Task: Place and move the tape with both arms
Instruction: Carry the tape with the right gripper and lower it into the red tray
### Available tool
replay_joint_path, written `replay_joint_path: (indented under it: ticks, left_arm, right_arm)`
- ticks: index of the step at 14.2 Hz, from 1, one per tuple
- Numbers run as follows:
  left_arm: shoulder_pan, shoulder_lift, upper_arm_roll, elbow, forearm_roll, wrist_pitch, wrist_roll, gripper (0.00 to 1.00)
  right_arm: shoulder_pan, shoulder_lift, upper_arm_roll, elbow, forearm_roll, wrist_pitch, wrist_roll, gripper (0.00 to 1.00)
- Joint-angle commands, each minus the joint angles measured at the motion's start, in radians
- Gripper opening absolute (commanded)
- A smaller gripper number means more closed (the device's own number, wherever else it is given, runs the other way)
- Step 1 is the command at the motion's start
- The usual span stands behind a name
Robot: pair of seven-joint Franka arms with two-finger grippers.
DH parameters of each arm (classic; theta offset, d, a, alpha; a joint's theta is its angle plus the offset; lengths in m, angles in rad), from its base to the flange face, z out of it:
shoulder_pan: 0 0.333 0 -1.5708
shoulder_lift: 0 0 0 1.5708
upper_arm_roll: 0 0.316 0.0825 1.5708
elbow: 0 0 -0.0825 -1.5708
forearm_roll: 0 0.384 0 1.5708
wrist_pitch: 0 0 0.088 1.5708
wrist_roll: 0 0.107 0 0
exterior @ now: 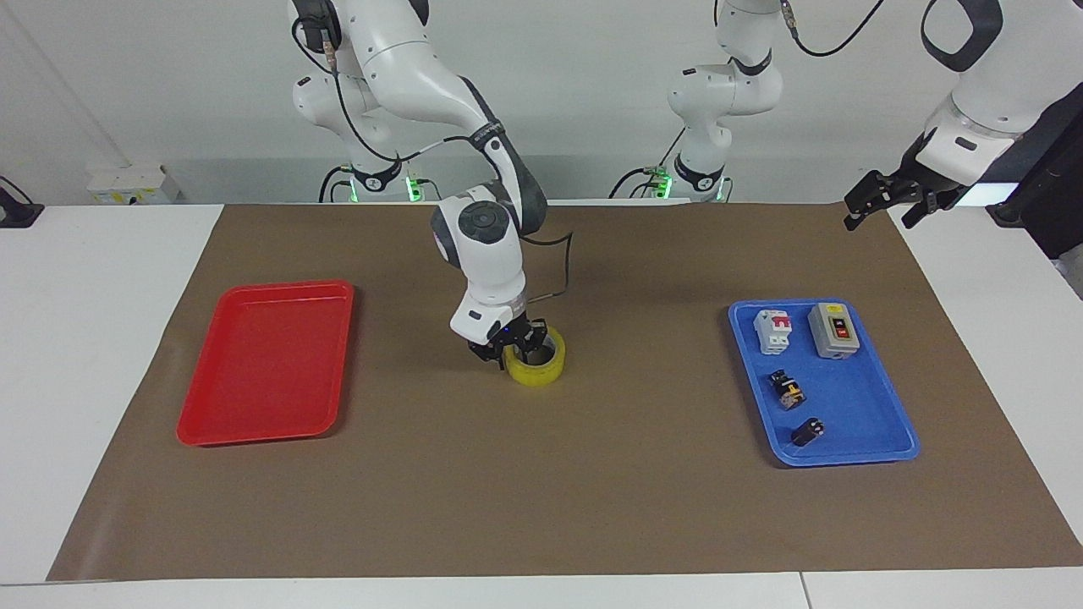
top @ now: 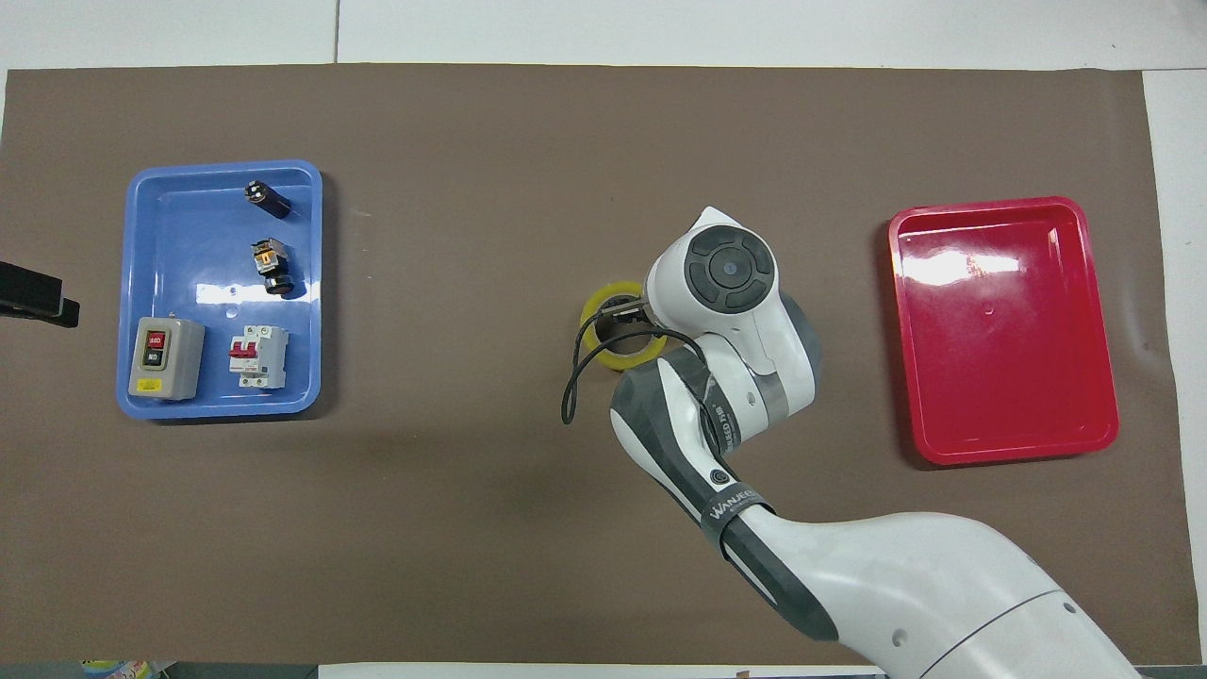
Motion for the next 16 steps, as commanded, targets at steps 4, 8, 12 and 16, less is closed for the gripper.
replay_joint_path:
  ticks: [4,8,12,16]
  left_arm:
    - [0.000,-0.026,-0.001,-0.026,-0.013,0.008,0.010,1.00]
    - [0.000,-0.026,-0.001,-0.026,-0.013,0.008,0.010,1.00]
    - [0.000,-0.026,0.001,-0.026,-0.013,0.008,0.010,1.00]
    - [0.000,-0.026,0.001,-0.026,-0.013,0.008,0.010,1.00]
  right_arm:
    - [-0.048,-0.013,0.004,0.066,-0.013,-0.115,-0.013,0.00]
    - [-0.221,-0.031,-0.001,0.234,-0.033,-0.405,-0.262,0.00]
    - [-0.439,-0.082,-0.004,0.221,-0.034,-0.493,-0.453,0.00]
    - [-0.635,-0.098,-0.004,0.151,-0.033,-0.438,-0.681,0.00]
